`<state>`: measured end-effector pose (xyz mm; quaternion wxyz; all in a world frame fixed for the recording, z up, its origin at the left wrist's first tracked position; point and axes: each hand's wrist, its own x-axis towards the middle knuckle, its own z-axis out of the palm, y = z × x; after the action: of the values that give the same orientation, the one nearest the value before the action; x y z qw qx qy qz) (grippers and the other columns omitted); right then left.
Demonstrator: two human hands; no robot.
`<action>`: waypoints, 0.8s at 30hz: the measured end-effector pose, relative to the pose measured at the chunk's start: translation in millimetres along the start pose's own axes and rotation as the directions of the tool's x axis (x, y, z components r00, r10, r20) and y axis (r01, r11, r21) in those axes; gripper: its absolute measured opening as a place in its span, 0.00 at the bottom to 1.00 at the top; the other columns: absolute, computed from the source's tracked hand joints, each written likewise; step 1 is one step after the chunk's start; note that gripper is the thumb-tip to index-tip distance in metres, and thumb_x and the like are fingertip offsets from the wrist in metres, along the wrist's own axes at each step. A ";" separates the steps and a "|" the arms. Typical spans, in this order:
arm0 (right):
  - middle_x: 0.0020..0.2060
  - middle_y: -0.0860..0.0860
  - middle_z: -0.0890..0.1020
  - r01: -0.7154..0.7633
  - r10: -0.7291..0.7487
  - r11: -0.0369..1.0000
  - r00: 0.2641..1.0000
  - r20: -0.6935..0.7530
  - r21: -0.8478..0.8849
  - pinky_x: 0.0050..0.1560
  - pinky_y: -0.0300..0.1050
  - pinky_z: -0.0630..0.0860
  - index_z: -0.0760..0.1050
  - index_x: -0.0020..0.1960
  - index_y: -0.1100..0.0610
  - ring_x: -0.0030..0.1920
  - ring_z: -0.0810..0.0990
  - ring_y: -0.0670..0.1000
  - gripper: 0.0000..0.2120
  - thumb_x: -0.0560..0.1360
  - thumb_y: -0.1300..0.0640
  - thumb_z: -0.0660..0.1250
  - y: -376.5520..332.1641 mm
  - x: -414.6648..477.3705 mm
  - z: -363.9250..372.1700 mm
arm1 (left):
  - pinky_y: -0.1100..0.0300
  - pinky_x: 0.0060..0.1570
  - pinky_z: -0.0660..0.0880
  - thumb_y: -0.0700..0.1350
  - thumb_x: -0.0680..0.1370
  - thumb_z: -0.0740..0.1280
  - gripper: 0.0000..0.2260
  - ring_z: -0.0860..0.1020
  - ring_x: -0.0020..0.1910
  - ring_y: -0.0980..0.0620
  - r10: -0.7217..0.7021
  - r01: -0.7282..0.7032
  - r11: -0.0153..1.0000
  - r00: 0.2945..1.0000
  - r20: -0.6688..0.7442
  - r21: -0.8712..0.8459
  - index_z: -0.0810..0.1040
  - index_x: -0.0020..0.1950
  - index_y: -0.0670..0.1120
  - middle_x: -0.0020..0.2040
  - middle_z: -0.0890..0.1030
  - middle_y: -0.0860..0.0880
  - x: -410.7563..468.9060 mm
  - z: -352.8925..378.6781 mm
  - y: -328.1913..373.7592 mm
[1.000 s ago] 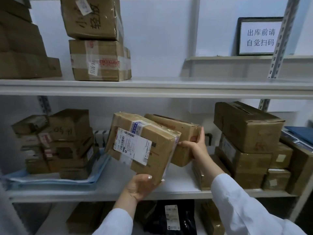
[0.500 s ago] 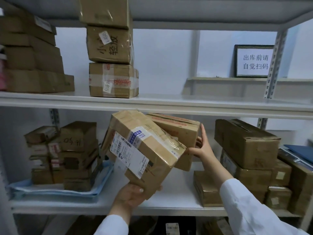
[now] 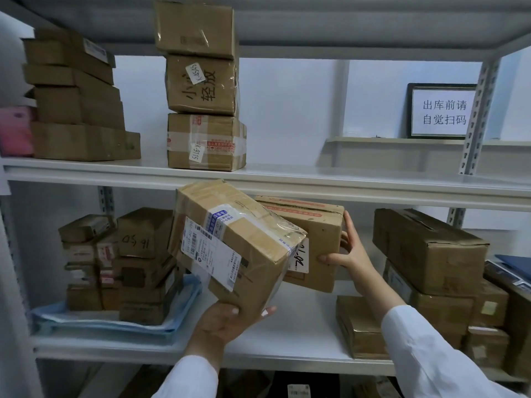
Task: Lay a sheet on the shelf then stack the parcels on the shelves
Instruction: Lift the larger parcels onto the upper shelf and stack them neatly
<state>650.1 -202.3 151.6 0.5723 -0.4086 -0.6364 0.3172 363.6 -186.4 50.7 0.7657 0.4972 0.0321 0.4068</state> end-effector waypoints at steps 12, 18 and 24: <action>0.61 0.45 0.72 -0.021 0.021 1.000 1.000 0.009 -0.005 0.44 0.37 0.77 0.48 0.75 0.38 0.56 0.75 0.42 0.59 0.51 0.48 0.76 -3.7 3.7 3.0 | 0.31 0.68 0.39 0.33 0.78 0.60 0.28 0.61 0.74 0.42 0.121 -0.128 0.990 0.986 0.115 0.065 0.60 0.75 0.53 0.75 0.62 0.47 16.3 8.5 -3.7; 0.55 0.42 0.72 -0.030 0.030 1.000 1.000 -0.007 0.005 0.42 0.35 0.77 0.47 0.76 0.43 0.52 0.76 0.41 0.57 0.56 0.58 0.76 -9.6 2.6 4.7 | 0.34 0.68 0.46 0.34 0.77 0.62 0.27 0.66 0.72 0.45 0.111 -0.120 0.991 0.984 0.137 0.061 0.64 0.73 0.54 0.73 0.66 0.48 17.0 19.3 -3.1; 0.64 0.52 0.70 -0.045 0.046 0.999 0.999 -0.027 0.014 0.51 0.45 0.77 0.46 0.77 0.44 0.56 0.76 0.47 0.55 0.59 0.60 0.73 -13.8 1.4 7.2 | 0.34 0.68 0.51 0.34 0.75 0.66 0.28 0.67 0.70 0.45 0.099 -0.101 0.995 0.988 0.115 0.008 0.67 0.71 0.56 0.72 0.68 0.48 13.7 17.9 -4.9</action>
<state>640.8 -207.0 163.3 0.5761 -0.4235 -0.6171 0.3287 383.8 -191.5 60.8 0.7415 0.5260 -0.0341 0.4152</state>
